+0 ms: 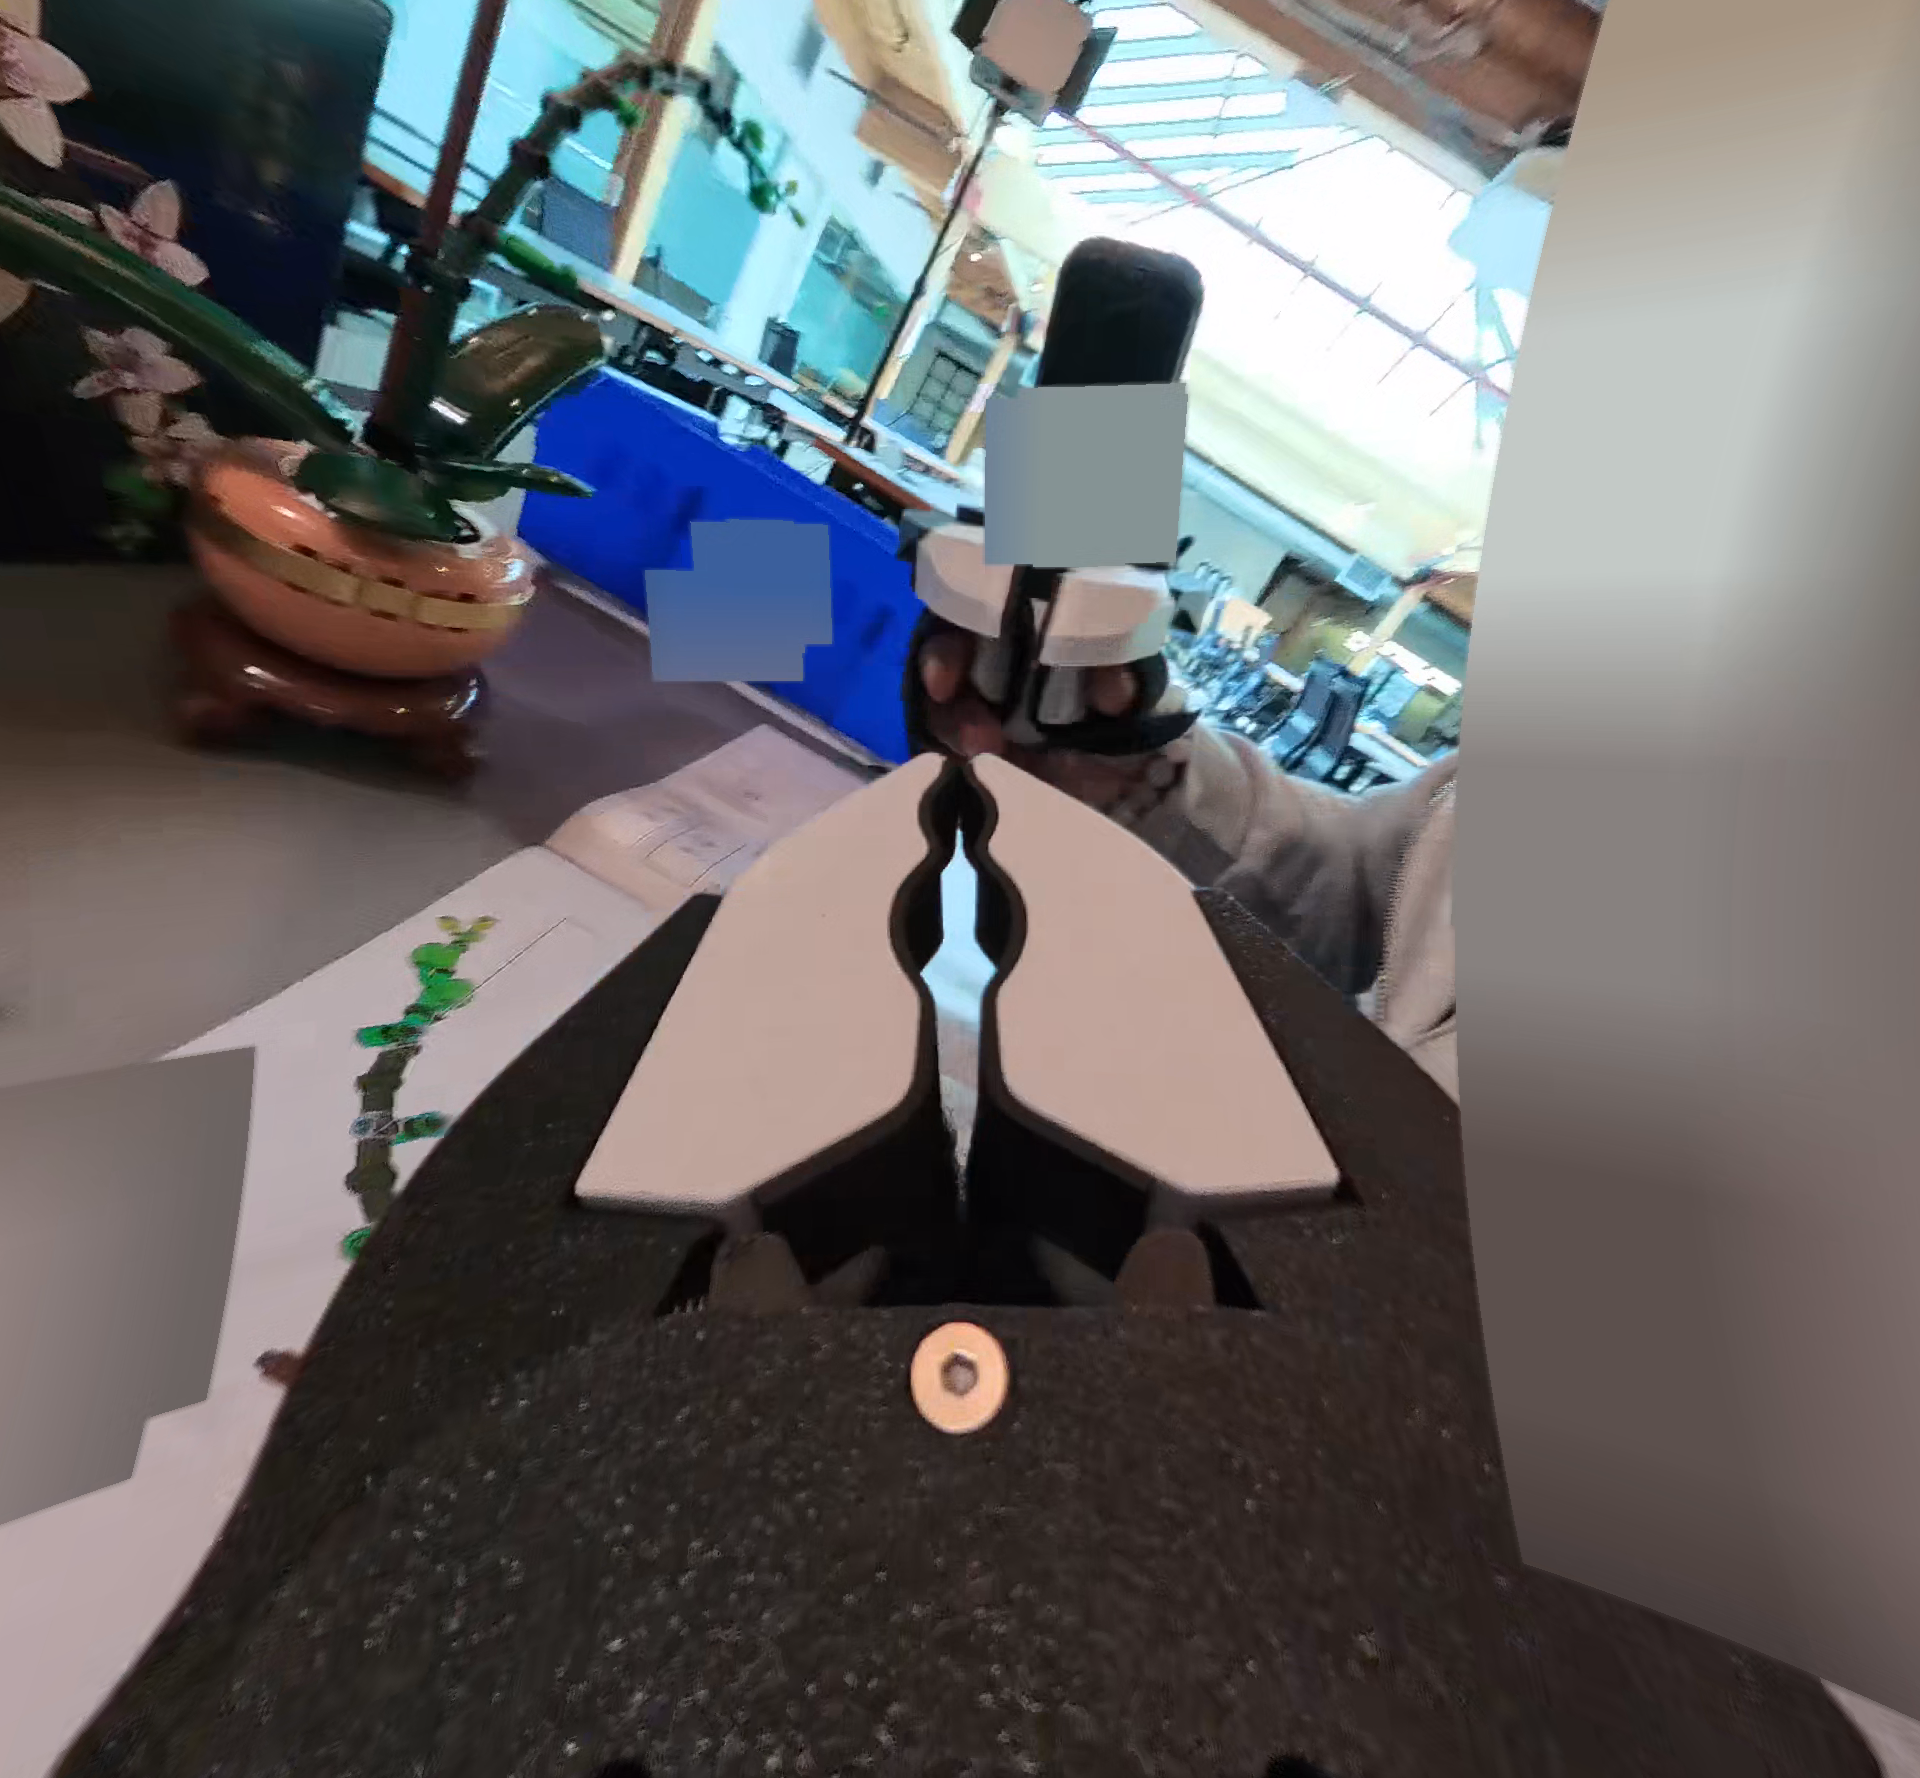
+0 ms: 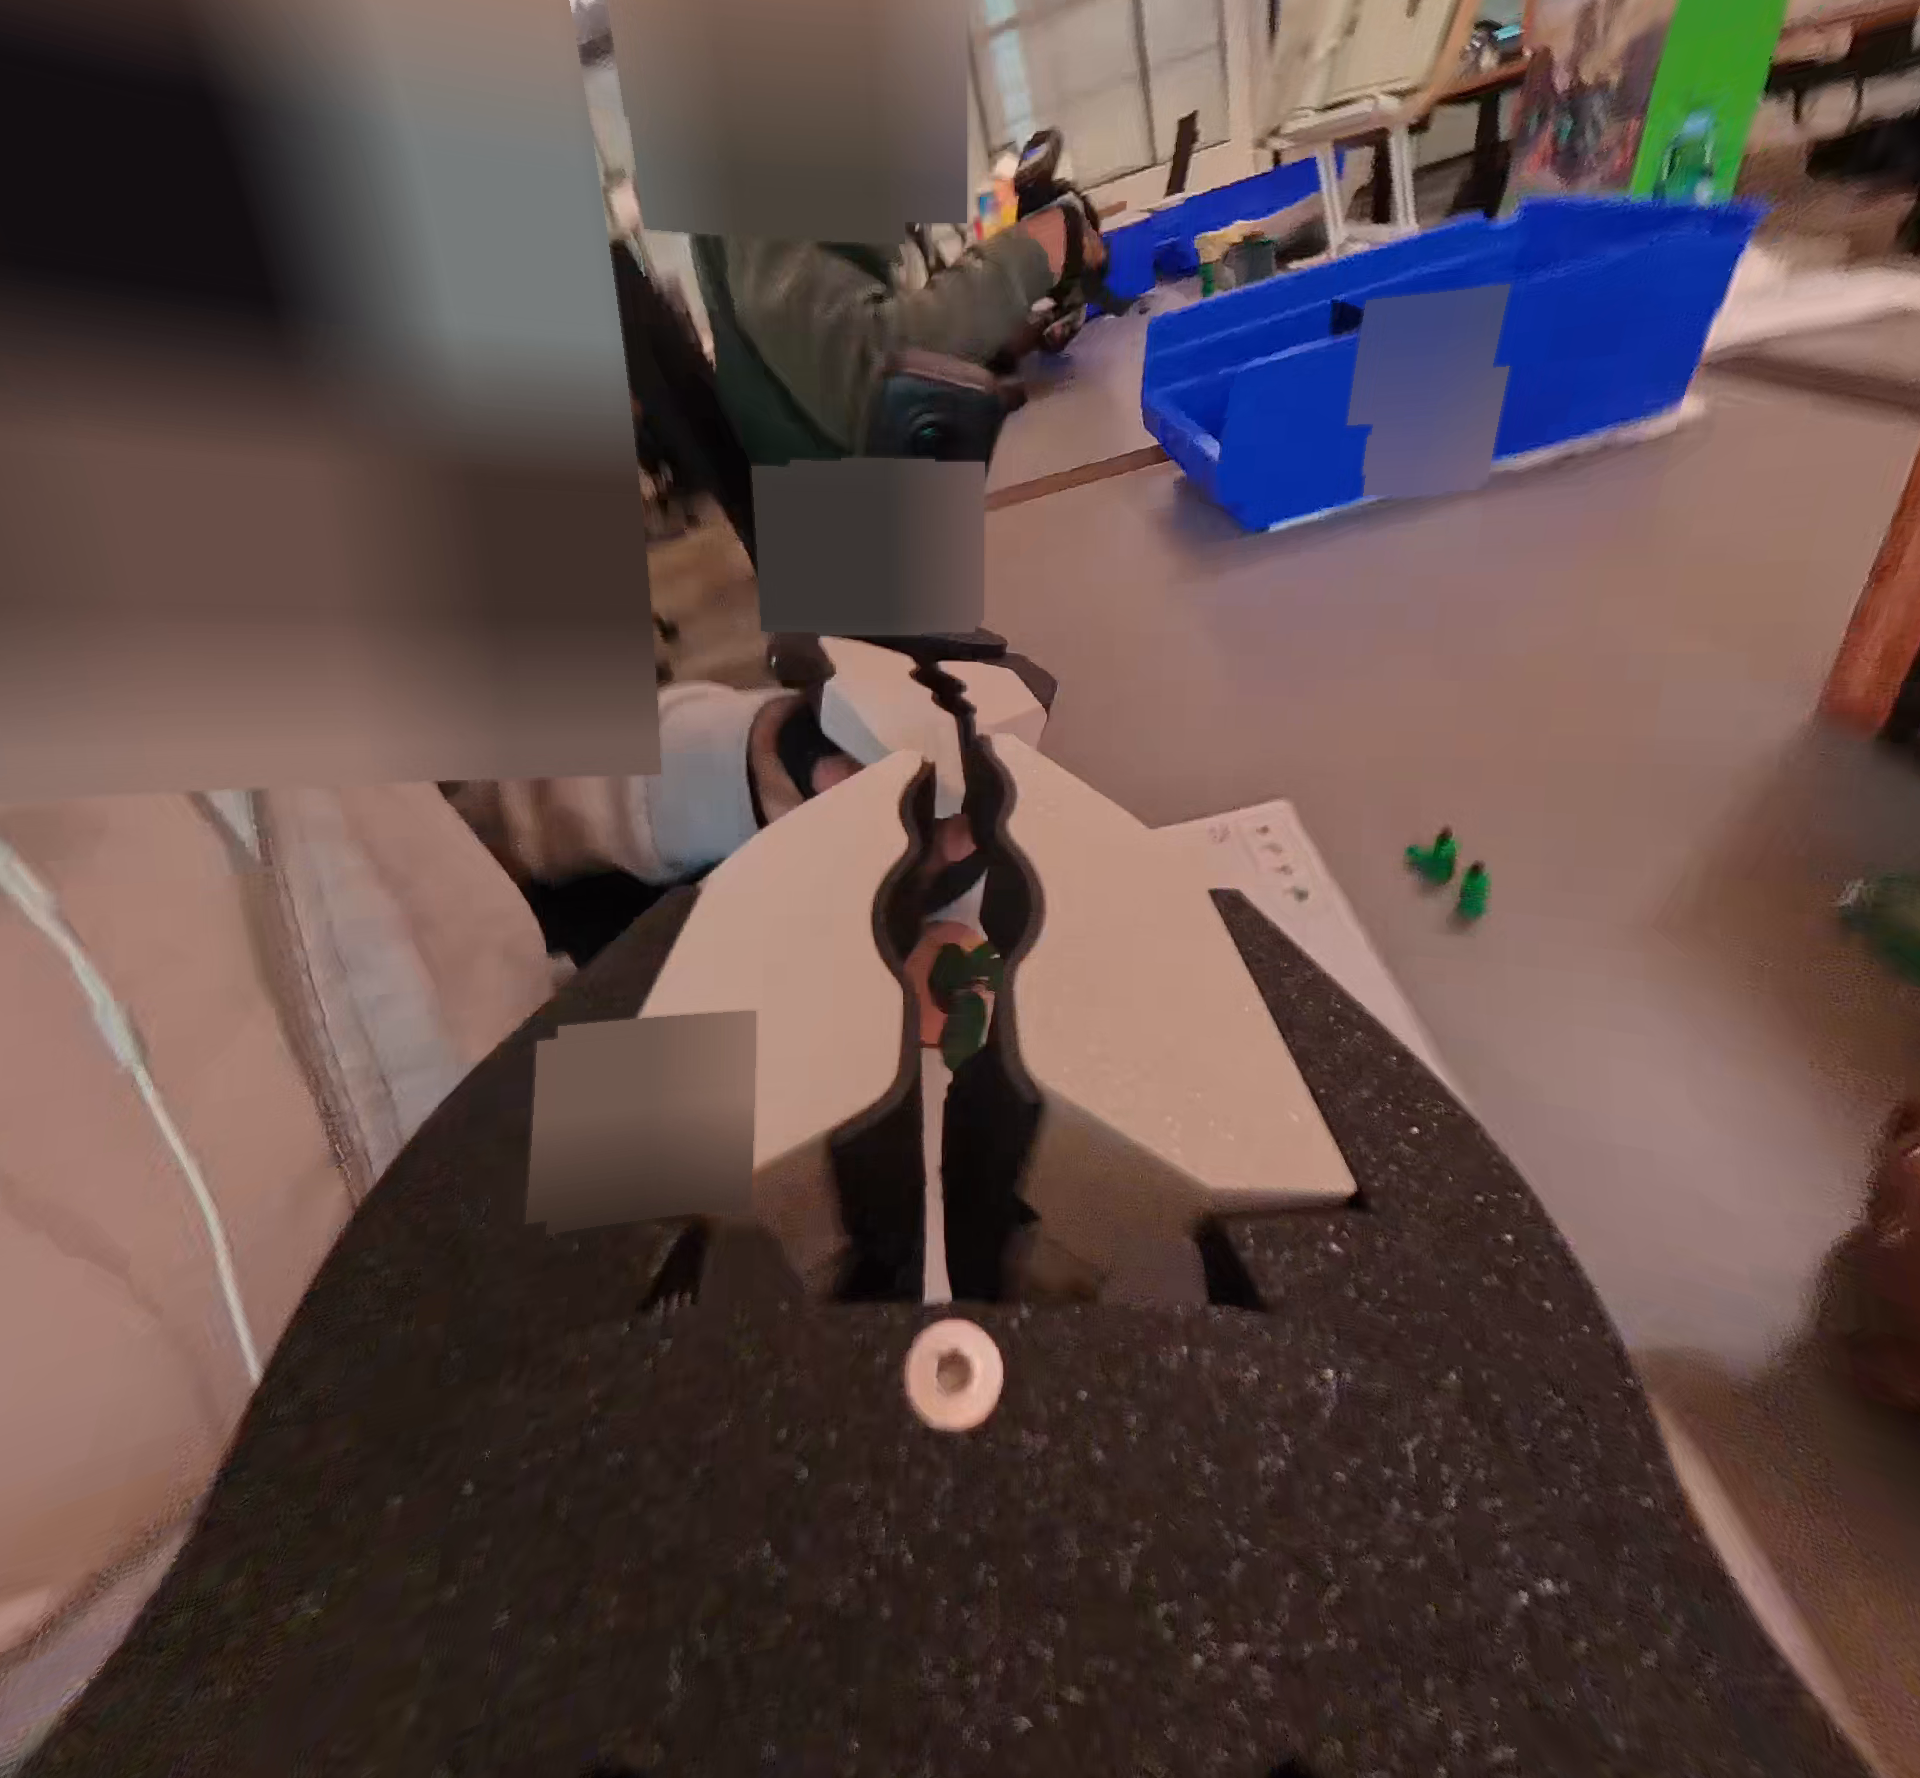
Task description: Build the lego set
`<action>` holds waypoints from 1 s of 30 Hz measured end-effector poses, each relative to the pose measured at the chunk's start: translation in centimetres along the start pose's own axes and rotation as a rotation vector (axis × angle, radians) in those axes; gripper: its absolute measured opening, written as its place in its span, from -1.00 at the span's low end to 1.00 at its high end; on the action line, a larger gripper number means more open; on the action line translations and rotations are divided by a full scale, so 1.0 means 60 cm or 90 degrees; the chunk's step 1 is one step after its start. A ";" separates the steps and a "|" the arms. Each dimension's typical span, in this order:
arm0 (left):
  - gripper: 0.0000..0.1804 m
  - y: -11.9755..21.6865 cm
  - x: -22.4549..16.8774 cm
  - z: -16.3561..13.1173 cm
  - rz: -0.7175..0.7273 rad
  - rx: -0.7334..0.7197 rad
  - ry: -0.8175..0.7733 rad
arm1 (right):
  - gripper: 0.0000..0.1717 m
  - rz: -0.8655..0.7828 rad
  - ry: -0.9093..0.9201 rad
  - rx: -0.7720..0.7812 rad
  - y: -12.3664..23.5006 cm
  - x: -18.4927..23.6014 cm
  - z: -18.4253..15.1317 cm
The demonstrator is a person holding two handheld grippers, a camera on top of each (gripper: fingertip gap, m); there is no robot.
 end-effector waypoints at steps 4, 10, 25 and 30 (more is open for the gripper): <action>-0.99 -0.007 0.059 -0.049 0.159 0.137 -0.030 | -1.00 -0.125 -0.137 0.108 0.035 -0.058 -0.087; -0.81 0.015 0.094 -0.057 0.247 0.219 -0.133 | -0.81 -0.276 -0.092 0.341 0.107 -0.090 -0.167; -0.62 0.011 0.066 -0.088 0.190 0.275 -0.258 | -0.87 -0.004 0.241 0.607 0.028 -0.130 -0.171; -0.62 0.012 0.073 -0.082 0.208 0.259 -0.281 | -0.98 0.004 0.133 0.540 0.027 -0.129 -0.175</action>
Point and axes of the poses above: each gripper's, where its closed fingertips meet, y back along the fingers, z out of its top, x = y × z across the jaws, the point moved 2 cm from there along y, back along the fingers, and after that the axes turned 12 degrees about z, right-handed, at the moved point
